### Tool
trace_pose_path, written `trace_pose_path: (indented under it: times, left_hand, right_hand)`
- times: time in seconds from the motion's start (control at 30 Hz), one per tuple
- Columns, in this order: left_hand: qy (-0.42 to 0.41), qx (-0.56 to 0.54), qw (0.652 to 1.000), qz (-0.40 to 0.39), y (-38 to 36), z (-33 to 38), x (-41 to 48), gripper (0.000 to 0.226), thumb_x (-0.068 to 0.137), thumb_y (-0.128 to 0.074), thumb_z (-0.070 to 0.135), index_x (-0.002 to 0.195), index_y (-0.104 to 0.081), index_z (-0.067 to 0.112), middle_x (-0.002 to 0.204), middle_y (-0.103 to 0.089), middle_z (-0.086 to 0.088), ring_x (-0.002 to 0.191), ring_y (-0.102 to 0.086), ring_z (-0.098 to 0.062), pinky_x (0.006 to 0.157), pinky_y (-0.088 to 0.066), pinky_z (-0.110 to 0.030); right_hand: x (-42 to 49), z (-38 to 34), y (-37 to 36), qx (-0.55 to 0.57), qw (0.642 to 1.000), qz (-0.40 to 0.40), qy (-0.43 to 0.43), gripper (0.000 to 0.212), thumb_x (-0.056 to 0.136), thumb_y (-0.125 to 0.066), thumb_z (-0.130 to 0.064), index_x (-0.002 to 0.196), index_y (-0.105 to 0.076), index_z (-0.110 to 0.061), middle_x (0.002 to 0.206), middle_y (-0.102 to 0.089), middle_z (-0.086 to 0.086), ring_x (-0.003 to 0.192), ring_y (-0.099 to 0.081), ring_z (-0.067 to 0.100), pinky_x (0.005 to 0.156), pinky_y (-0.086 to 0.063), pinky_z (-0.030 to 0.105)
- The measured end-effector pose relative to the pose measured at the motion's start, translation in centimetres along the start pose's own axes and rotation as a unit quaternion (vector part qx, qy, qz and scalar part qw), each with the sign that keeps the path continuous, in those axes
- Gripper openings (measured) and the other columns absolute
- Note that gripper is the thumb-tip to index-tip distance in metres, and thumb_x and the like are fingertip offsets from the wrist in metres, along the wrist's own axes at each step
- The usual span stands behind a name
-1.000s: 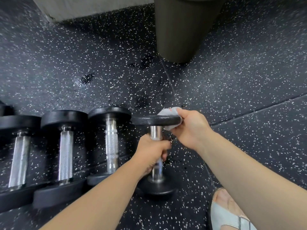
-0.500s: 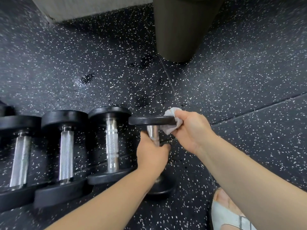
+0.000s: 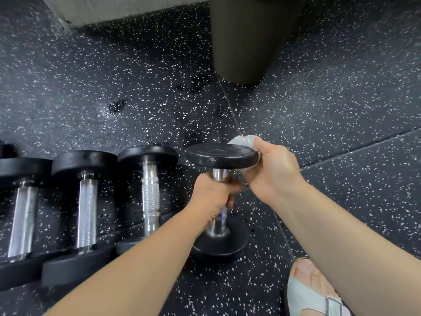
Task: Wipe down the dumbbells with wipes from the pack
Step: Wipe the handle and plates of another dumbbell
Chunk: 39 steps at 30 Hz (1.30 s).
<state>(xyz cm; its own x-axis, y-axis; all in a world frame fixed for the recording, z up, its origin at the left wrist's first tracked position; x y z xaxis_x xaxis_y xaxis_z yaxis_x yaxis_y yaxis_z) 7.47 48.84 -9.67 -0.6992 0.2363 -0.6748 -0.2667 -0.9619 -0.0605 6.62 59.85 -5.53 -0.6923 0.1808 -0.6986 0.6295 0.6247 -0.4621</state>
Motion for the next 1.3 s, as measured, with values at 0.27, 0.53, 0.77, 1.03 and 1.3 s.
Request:
trace_pose_path:
  times: [0.27,0.53,0.77,1.03,1.3]
  left_hand:
    - [0.018,-0.019,0.999,-0.035,-0.2,0.1,-0.1,0.024,0.075,-0.066,-0.01,0.066,-0.052,0.007,0.044,-0.05,0.0,0.036,-0.043,-0.013,0.042,-0.037,-0.025]
    - [-0.045,0.199,0.955,0.216,0.5,1.5,-3.7,0.031,0.08,-0.065,0.037,0.095,-0.04,0.029,0.083,-0.059,0.01,0.072,-0.058,-0.014,0.069,-0.044,-0.035]
    - [-0.078,0.104,0.969,0.21,0.6,1.6,-3.1,0.028,0.075,-0.074,0.032,0.098,-0.057,0.028,0.082,-0.068,0.009,0.077,-0.064,-0.016,0.069,-0.051,-0.03]
    - [0.003,-0.001,0.999,0.048,-0.3,0.7,-0.7,0.017,0.064,-0.08,0.008,0.065,-0.063,0.01,0.053,-0.054,-0.01,0.041,-0.041,-0.02,0.05,-0.034,-0.03]
    - [0.0,0.034,0.997,0.073,0.2,0.8,-0.7,0.028,0.075,-0.076,0.013,0.056,-0.056,0.012,0.044,-0.049,-0.006,0.037,-0.041,-0.018,0.053,-0.04,-0.031]
  right_hand:
    - [0.6,0.2,0.2,0.019,0.998,-0.015,-0.051,0.019,0.098,-0.041,-0.007,0.098,-0.058,-0.001,0.095,-0.062,0.013,0.083,-0.059,0.022,0.073,-0.054,0.03]
    - [1.1,-0.1,0.4,0.006,0.998,0.003,-0.066,0.013,0.095,-0.047,-0.002,0.099,-0.059,0.0,0.108,-0.064,0.02,0.077,-0.062,0.023,0.043,-0.05,0.023]
    - [-0.4,-0.6,0.5,-0.046,0.999,-0.022,0.003,0.014,0.086,-0.049,0.003,0.085,-0.062,0.002,0.089,-0.055,0.012,0.074,-0.056,0.02,0.055,-0.051,0.026]
    - [0.5,0.5,0.4,-0.047,0.994,-0.039,-0.085,0.032,0.098,-0.042,-0.017,0.097,-0.07,-0.003,0.107,-0.069,0.013,0.093,-0.064,0.027,0.093,-0.052,0.04]
    - [-0.4,-2.1,1.0,-0.203,0.979,-0.014,0.025,0.021,0.092,-0.053,-0.006,0.1,-0.069,0.004,0.112,-0.067,0.019,0.094,-0.062,0.026,0.099,-0.049,0.048]
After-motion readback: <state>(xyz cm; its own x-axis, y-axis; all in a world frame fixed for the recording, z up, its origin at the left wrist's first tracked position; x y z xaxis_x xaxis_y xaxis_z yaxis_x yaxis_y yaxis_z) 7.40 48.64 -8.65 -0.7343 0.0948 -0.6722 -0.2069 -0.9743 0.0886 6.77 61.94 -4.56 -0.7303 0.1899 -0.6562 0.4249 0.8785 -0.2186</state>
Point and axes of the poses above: each hand's wrist, its own x-axis towards the middle knuckle, its own y-axis out of the back of the hand, z = x × y, the point moved 8 cm from there along x, towards the middle knuckle
